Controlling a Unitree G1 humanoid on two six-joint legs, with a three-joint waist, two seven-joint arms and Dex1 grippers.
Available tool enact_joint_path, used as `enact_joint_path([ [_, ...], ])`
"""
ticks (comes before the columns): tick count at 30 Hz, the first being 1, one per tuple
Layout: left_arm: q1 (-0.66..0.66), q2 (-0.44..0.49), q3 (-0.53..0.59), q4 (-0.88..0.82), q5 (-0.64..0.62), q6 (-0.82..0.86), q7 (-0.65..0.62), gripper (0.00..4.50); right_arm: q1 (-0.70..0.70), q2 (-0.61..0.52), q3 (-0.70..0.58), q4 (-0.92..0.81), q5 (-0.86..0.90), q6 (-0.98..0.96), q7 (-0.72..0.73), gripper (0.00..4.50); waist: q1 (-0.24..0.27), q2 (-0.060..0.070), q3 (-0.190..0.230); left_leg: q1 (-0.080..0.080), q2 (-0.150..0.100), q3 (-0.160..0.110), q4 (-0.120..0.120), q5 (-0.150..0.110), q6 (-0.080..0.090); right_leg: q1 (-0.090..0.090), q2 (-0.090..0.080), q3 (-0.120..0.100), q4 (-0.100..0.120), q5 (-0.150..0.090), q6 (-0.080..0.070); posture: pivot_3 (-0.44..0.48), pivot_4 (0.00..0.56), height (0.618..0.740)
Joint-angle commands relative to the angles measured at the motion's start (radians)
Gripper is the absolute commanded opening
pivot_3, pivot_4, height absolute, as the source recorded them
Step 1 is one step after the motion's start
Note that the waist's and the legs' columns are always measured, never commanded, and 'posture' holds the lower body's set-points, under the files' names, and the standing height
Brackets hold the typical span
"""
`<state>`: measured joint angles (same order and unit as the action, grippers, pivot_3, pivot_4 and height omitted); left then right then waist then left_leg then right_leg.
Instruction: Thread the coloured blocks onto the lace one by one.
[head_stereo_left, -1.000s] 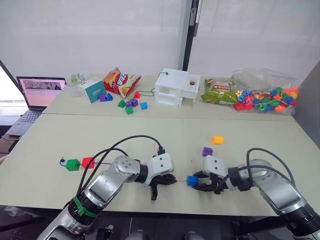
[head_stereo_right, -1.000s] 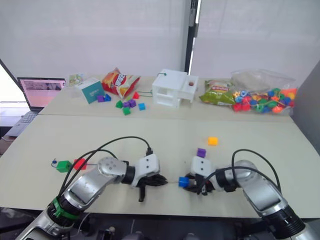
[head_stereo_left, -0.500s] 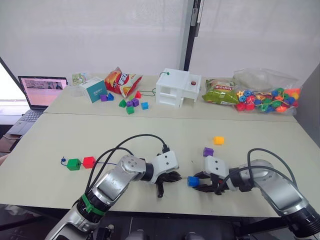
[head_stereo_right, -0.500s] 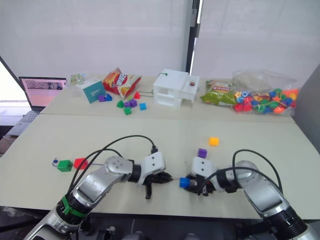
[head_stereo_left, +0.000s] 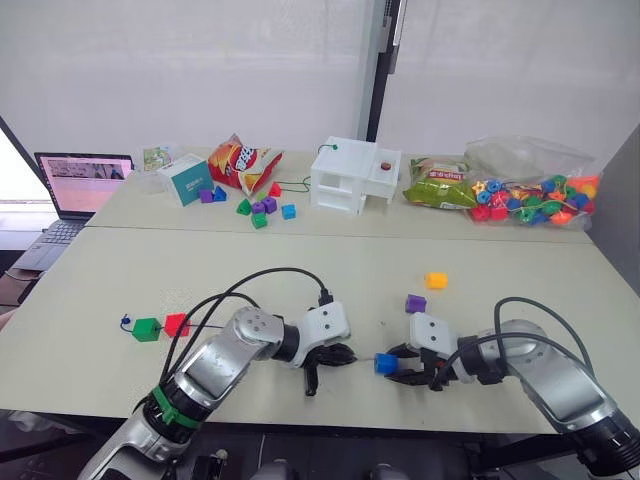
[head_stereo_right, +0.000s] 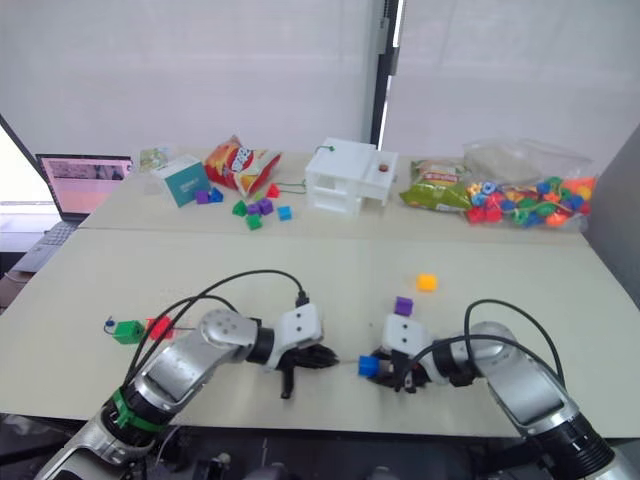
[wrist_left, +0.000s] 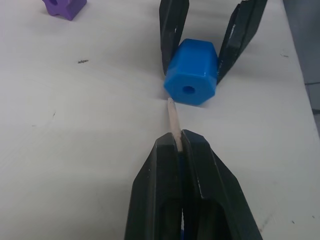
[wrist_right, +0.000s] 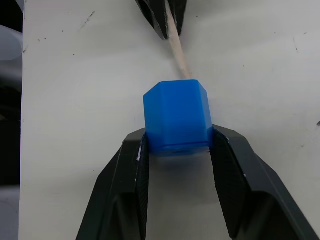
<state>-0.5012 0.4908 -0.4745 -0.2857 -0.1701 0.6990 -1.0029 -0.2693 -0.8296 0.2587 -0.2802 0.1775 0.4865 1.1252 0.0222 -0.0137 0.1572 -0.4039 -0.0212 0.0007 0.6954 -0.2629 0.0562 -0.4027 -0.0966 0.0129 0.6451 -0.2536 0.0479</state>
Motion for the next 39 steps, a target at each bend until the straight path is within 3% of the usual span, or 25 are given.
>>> enact_joint_path([
  [1, 0.006, 0.005, 0.014, -0.076, -0.048, 0.01, -0.018, 0.0, 0.025, -0.005, 0.04, 0.022, -0.029, 0.021, -0.004, 1.28, 0.0, 0.0, 0.0, 0.0, 0.0, 0.0, 0.0, 0.0, 0.0, 0.0, 0.0, 0.0, 0.0, 0.0, 0.0, 0.0, 0.15, 0.74],
  [22, -0.011, -0.023, -0.022, -0.063, -0.032, 0.035, 0.047, 0.0, 0.019, -0.014, 0.053, 0.025, -0.034, 0.022, 0.002, 1.28, -0.001, 0.0, 0.0, 0.001, 0.0, 0.0, 0.0, 0.0, 0.0, 0.001, 0.0, 0.0, 0.0, 0.0, 0.0, 0.0, 0.15, 0.74],
  [39, -0.067, -0.165, -0.087, 0.048, -0.014, -0.014, 0.06, 0.0, 0.03, -0.018, 0.043, 0.015, -0.027, 0.034, -0.009, 1.28, 0.004, 0.0, 0.0, 0.007, 0.0, -0.002, 0.0, 0.0, 0.0, 0.011, 0.0, -0.001, -0.004, 0.0, 0.001, 0.0, 0.15, 0.74],
])
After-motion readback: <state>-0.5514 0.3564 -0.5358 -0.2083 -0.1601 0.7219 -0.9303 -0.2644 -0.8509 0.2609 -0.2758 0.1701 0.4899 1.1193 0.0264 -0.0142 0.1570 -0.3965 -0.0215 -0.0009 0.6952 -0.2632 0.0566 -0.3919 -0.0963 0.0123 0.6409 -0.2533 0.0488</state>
